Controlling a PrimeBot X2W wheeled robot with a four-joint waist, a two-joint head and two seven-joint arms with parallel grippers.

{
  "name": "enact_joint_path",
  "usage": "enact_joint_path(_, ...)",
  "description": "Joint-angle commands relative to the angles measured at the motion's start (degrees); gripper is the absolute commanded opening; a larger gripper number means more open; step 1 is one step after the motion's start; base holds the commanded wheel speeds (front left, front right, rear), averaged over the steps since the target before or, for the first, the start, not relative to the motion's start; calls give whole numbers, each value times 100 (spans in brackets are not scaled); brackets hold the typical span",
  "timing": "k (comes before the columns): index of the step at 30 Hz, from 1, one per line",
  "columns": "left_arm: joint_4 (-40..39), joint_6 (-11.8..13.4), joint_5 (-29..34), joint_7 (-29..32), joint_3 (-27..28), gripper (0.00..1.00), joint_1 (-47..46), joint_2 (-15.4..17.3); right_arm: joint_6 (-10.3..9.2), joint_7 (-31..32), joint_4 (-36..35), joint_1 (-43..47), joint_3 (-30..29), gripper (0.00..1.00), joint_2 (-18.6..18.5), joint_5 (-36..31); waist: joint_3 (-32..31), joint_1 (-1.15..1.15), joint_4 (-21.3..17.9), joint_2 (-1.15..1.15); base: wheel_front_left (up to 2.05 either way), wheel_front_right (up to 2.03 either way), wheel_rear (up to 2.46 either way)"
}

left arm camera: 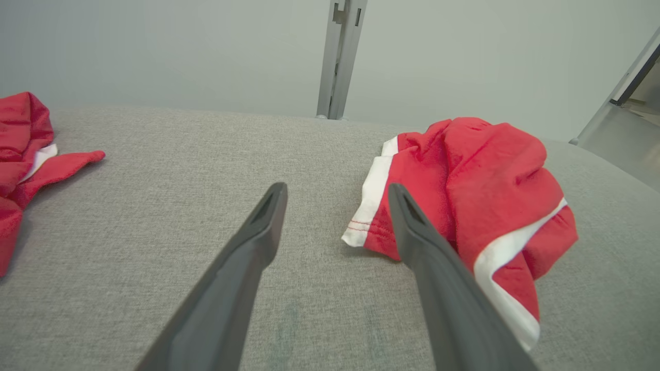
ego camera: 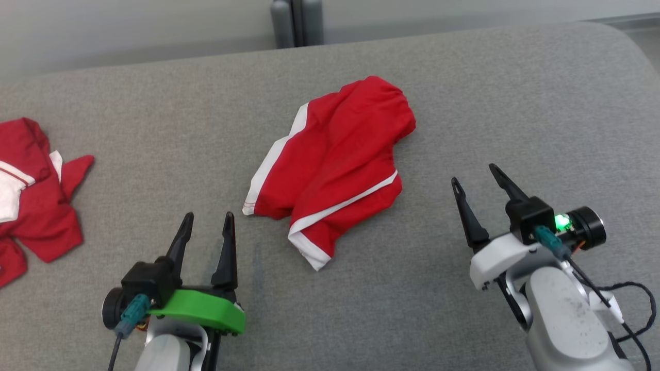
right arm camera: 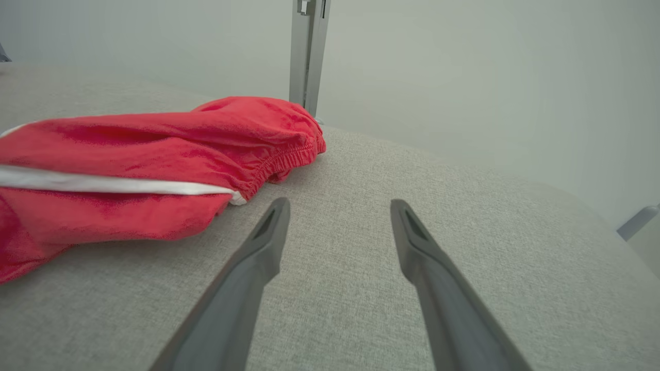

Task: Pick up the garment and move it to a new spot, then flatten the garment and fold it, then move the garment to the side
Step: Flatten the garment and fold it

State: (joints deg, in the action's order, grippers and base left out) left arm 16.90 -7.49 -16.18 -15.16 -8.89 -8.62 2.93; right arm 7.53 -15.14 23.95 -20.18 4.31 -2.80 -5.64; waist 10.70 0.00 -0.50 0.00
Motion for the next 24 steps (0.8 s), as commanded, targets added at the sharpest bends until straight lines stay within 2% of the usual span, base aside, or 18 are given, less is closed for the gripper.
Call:
enact_joint_path(1,-41,7,-44,2,-39,100,-164,8,-8,-1,158,-242,25,100,-21,10,538,0,388,0,0,0,0)
enact_joint_path(8,-172,7,-152,1,-167,100,-506,38,-8,-1,628,-1109,250,100,-24,254,1009,0,714,0,0,0,0)
enact_joint_path(18,-199,7,-252,1,-253,100,-685,51,-7,5,2070,-1742,719,100,-25,644,1198,0,1038,0,0,0,0)
enact_joint_path(19,-200,7,-259,1,-258,100,-681,51,-7,9,2170,-1746,749,97,-21,677,1192,0,1047,0,0,0,0)
enact_joint_path(20,-204,7,-262,1,-263,100,-669,50,-6,37,2340,-1748,795,24,-6,753,1172,0,1062,0,0,0,0)
enact_joint_path(21,-213,7,-262,1,-263,100,-655,49,-6,42,2422,-1745,813,0,-1,817,1153,0,1068,0,0,0,0)
enact_joint_path(24,-242,7,-252,1,-262,100,-590,46,-8,39,2416,-1710,766,0,-18,1015,1088,0,1041,0,0,0,0)
